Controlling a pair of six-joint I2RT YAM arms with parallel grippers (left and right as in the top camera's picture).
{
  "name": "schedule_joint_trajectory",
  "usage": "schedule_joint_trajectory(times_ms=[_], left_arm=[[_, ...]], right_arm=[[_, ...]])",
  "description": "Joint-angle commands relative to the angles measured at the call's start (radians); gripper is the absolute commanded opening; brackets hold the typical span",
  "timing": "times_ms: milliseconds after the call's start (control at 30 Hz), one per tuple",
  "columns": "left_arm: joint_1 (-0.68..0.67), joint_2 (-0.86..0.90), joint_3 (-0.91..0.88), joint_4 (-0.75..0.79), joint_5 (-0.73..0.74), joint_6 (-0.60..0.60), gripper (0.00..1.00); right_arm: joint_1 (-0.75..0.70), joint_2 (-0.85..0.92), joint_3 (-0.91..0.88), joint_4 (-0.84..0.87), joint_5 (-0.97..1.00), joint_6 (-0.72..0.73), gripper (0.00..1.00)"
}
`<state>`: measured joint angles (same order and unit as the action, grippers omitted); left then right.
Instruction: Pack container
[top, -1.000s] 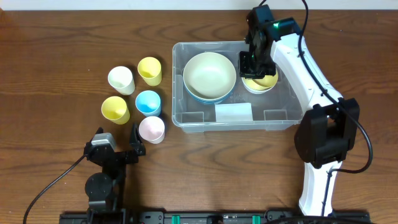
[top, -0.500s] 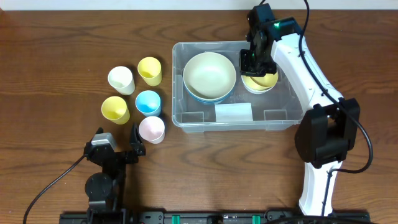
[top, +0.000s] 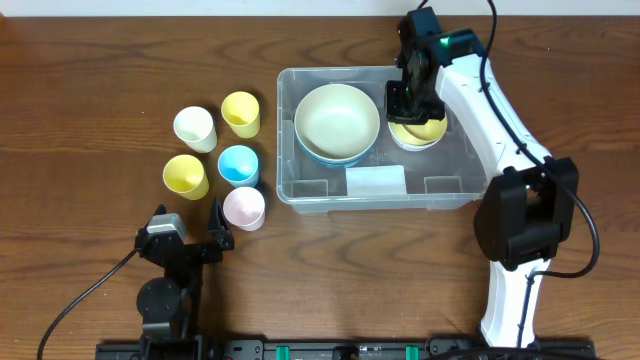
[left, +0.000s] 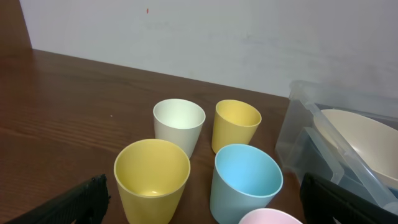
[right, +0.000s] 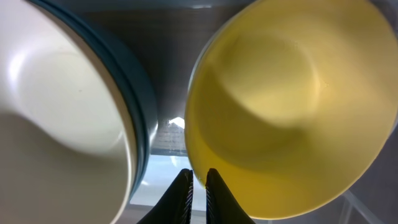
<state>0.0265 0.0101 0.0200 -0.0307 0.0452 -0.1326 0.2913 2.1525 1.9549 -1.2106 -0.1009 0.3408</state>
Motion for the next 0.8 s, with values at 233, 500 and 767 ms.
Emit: schedule_joint_trajectory(times_ms=[233, 500, 767], left_arm=[[0.007, -0.006, -0.016, -0.04, -0.02, 0.008, 0.98], [0.007, -0.006, -0.016, -0.04, -0.02, 0.008, 0.98], [0.007, -0.006, -0.016, -0.04, -0.02, 0.008, 0.98]], right_arm=[[-0.01, -0.024, -0.028, 0.016, 0.008, 0.01, 0.11], [-0.01, -0.024, -0.028, 0.025, 0.007, 0.01, 0.07], [-0.021, -0.076, 0.043, 0.027, 0.008, -0.006, 0.21]])
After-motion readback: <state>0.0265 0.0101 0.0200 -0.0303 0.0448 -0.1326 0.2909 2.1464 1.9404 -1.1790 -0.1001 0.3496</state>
